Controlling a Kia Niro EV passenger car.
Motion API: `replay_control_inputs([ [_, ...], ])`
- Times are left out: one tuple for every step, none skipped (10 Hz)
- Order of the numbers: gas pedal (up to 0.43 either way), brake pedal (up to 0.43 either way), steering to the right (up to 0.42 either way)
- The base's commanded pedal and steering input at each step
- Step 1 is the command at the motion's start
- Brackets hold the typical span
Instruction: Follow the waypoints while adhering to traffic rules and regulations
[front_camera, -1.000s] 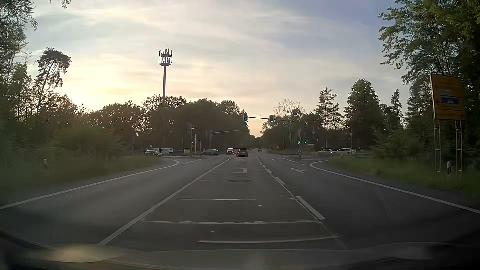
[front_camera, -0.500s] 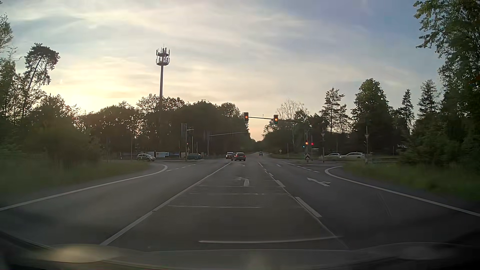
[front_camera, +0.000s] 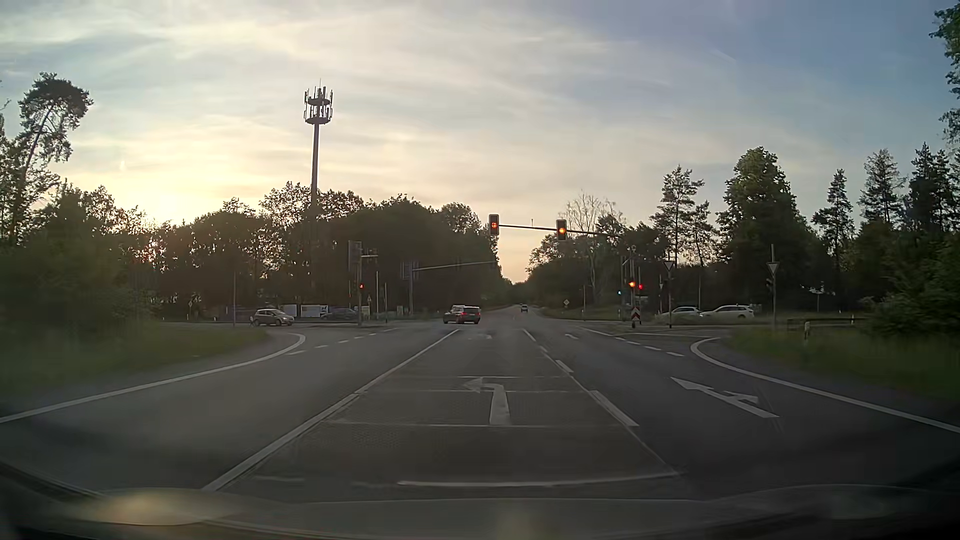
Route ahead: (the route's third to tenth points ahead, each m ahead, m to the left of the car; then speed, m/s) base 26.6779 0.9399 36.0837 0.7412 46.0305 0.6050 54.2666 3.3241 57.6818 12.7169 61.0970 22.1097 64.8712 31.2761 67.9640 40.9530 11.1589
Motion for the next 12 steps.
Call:
replay_control_inputs([
  [0.0,0.189,-0.001],
  [0.0,0.232,0.003],
  [0.0,0.25,0.005],
  [0.0,0.262,0.01],
  [0.0,0.268,0.007],
  [0.0,0.268,0.003],
  [0.0,0.274,0.002],
  [0.0,0.274,0.002],
  [0.0,0.274,0.002],
  [0.0,0.274,0.001],
  [0.0,0.28,0.001],
  [0.0,0.28,0.002],
])
